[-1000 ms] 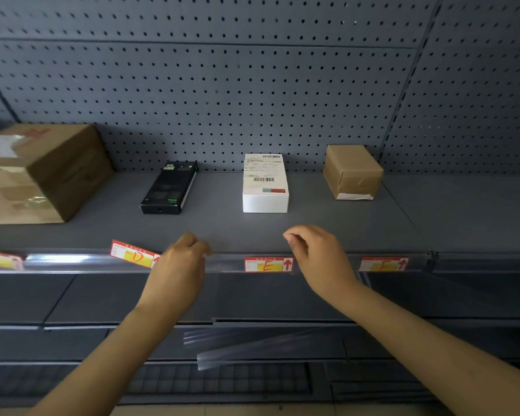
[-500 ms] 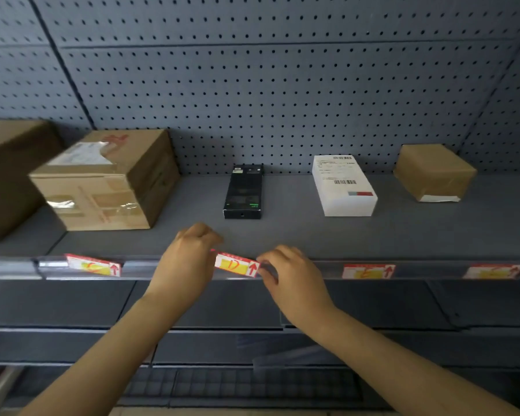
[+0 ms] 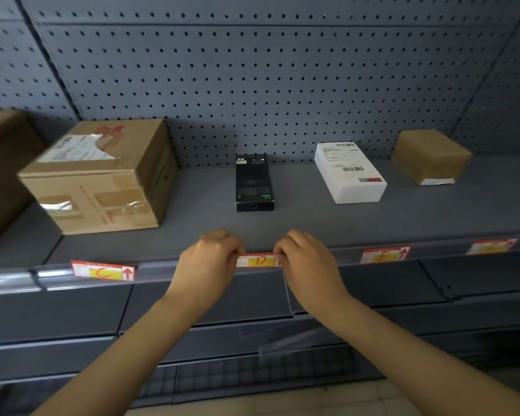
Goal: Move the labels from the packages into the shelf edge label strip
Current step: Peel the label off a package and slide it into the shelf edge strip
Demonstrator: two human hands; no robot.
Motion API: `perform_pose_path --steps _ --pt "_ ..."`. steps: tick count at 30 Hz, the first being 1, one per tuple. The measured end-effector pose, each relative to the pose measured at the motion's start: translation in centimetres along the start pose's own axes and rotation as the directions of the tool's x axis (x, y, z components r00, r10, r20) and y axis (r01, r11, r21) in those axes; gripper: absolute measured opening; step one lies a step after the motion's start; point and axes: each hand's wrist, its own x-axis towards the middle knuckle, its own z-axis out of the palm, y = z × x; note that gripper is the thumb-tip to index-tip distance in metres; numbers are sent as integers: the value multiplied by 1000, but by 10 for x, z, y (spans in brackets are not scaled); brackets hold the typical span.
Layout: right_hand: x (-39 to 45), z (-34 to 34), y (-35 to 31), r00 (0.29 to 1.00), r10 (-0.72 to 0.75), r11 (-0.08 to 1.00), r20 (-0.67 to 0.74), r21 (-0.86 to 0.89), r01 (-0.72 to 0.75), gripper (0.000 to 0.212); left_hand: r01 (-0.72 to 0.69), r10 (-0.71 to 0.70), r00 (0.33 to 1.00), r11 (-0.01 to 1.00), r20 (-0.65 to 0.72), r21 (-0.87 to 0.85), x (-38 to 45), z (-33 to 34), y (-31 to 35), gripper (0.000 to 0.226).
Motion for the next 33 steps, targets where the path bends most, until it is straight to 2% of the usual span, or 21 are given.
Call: perform_pose_path --steps 5,12,22,33 --pt "1 -2 4 998 -53 998 40 -36 55 14 -49 49 999 998 -6 36 -6 7 -2 14" --pt "1 0 7 996 -77 997 48 -25 78 5 -34 34 999 999 -10 37 -7 17 -7 15" --pt "2 -4 9 995 -89 994 34 60 87 7 -13 13 1000 998 -9 56 -5 19 -5 12" --pt "3 -6 13 988 -142 988 60 70 137 8 37 -36 999 996 -10 78 -6 18 -2 11"
